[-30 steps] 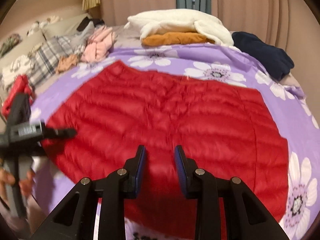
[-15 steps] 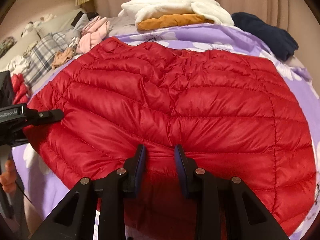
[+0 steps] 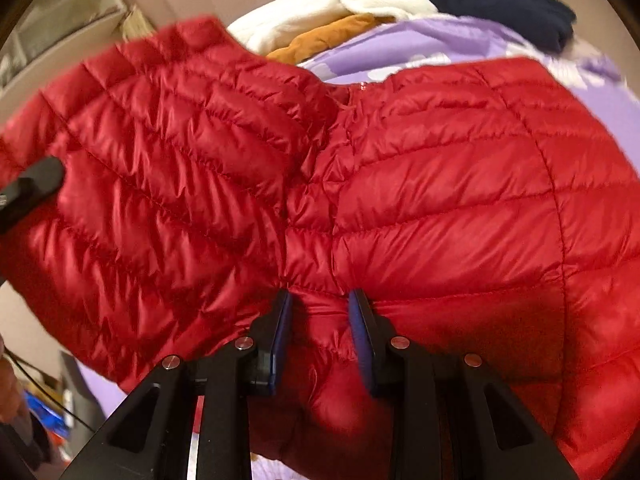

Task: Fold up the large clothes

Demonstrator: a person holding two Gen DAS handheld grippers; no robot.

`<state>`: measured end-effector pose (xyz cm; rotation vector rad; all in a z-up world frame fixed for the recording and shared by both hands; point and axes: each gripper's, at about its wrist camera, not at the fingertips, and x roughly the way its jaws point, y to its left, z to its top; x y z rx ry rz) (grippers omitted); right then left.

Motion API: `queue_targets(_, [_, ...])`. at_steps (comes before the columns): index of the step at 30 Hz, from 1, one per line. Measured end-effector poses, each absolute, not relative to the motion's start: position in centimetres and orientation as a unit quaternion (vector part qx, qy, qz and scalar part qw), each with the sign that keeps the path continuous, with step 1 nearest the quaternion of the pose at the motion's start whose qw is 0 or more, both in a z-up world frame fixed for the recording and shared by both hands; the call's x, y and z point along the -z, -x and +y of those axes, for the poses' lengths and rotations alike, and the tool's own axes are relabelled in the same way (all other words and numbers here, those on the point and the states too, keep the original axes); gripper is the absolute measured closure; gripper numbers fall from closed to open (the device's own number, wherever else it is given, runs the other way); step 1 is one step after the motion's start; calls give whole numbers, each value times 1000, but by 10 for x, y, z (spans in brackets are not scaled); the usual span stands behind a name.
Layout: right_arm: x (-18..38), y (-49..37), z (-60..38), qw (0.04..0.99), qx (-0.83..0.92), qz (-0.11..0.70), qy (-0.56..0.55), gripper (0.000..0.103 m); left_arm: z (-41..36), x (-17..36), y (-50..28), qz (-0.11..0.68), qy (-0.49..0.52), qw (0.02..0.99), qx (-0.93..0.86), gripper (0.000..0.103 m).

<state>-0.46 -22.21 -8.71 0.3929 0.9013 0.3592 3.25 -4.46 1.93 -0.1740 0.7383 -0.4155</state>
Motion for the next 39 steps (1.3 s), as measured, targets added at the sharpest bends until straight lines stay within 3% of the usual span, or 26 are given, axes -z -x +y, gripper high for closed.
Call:
queue_targets(8, [85, 6, -251, 835, -203, 427, -282, 70, -112, -23, -36, 352, -4, 902, 249, 68])
queue_targets(16, [39, 66, -304, 900, -88, 371, -211, 70, -136, -23, -35, 347, -40, 900, 260, 68])
queue_targets(25, [79, 70, -329, 876, -51, 408, -253, 70, -190, -2, -21, 351, -131, 875, 308, 66])
queue_targets(30, [83, 68, -356, 847, -96, 401, -336, 70, -206, 26, -26, 381, -160, 846, 337, 57])
queue_targets(32, [83, 73, -373, 832, -113, 382, -386, 66, -204, 34, -29, 390, -161, 838, 346, 55])
queue_targets(34, [80, 79, -385, 823, -124, 356, -424, 46, -200, 35, -31, 394, -156, 833, 356, 52])
queue_targets(35, [79, 80, -391, 817, -132, 341, -447, 42, -199, 35, -33, 395, -154, 831, 360, 52])
queue_targets(39, [63, 64, -395, 789, -197, 300, -499, 38, -203, 35, -30, 395, -162, 830, 360, 51])
